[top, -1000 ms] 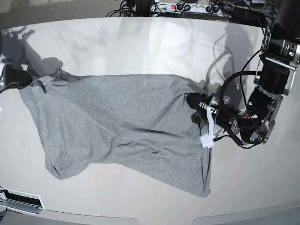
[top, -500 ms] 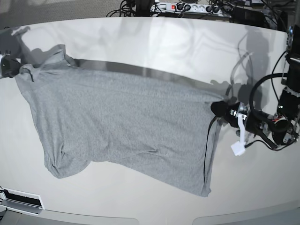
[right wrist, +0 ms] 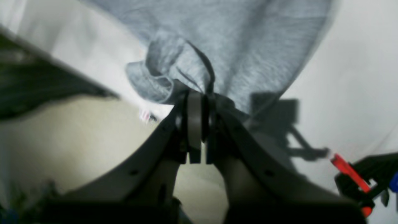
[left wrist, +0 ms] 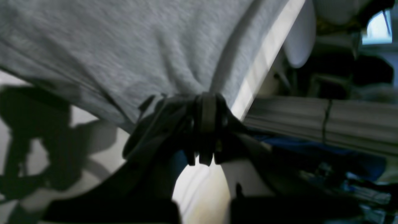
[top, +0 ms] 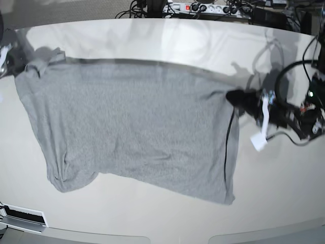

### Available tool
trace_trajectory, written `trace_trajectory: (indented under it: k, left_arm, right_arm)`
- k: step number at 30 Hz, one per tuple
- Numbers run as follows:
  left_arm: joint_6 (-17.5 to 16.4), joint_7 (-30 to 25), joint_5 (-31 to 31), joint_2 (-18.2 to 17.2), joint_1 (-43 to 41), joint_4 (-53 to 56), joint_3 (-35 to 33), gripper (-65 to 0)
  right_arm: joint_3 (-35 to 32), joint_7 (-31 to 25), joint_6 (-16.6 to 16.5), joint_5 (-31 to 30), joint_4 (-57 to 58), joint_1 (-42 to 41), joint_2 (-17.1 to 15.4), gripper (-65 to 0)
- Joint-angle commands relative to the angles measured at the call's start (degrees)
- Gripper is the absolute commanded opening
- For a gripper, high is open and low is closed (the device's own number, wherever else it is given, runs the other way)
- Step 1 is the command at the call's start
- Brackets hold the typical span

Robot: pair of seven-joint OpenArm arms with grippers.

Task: Layout the t-shirt on the table in an organized manner, then fold the t-shirt properly
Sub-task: 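Pull the shirt taut between both grippers and lay it flat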

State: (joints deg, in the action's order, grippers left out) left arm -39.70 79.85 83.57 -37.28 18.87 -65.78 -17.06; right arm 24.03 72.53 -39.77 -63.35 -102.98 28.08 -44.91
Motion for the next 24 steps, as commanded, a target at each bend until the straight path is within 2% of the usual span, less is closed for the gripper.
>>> trace_trajectory:
  k: [1, 6, 13, 14, 15, 17, 18, 19, 20, 24]
  left_arm:
    - [-0.3, 0.1, 1.4, -1.7, -0.1, -1.9, 0.6, -65.0]
    - [-0.3, 0.1, 1.4, -5.8, -5.2, -7.2, 0.6, -65.0]
    - [-0.3, 0.1, 1.4, -9.2, -9.3, -7.7, 0.6, -65.0]
    - [-0.3, 0.1, 1.4, -9.2, -9.9, -7.7, 0.6, -65.0]
    - [-0.3, 0.1, 1.4, -9.2, -10.6, -7.7, 0.6, -64.9]
    - [0.0, 0.1, 1.4, -9.2, -11.6, -7.7, 0.6, -50.4]
    - [0.6, 0.1, 1.4, -9.2, -11.7, -7.7, 0.6, -42.7]
    - [0.8, 0.1, 1.4, -9.4, -11.7, -7.7, 0.6, -36.4]
    - [0.7, 0.1, 1.4, -9.6, -11.5, -7.7, 0.6, -32.2]
    - [0.8, 0.1, 1.4, -11.1, -8.5, -7.7, 0.7, -30.5]
  right_arm:
    - [0.7, -0.6, -0.2, 0.9, -2.5, 0.7, -1.6, -65.0]
    - [0.7, -0.5, -0.2, 8.0, -8.3, 5.6, -1.6, -65.0]
    - [0.7, -0.6, -0.2, 8.7, -8.4, 9.9, -1.6, -65.0]
    - [0.7, -0.6, -0.2, 8.5, -8.4, 9.9, -1.6, -61.6]
    - [0.7, -0.5, -0.2, 8.0, -8.4, 9.9, -1.6, -53.3]
    - [0.7, -0.5, -0.2, 7.7, -8.4, 9.9, -1.6, -35.1]
    - [0.7, -0.6, -0.2, 7.7, -8.4, 9.8, -1.6, -28.2]
    - [0.7, -0.6, -0.2, 7.7, -8.4, 9.5, -1.6, -24.6]
    - [0.7, -0.6, -0.2, 7.7, -8.6, 8.7, -1.6, -24.2]
    - [0.9, -0.6, -0.2, 7.7, -11.4, 5.2, -1.6, -24.3]
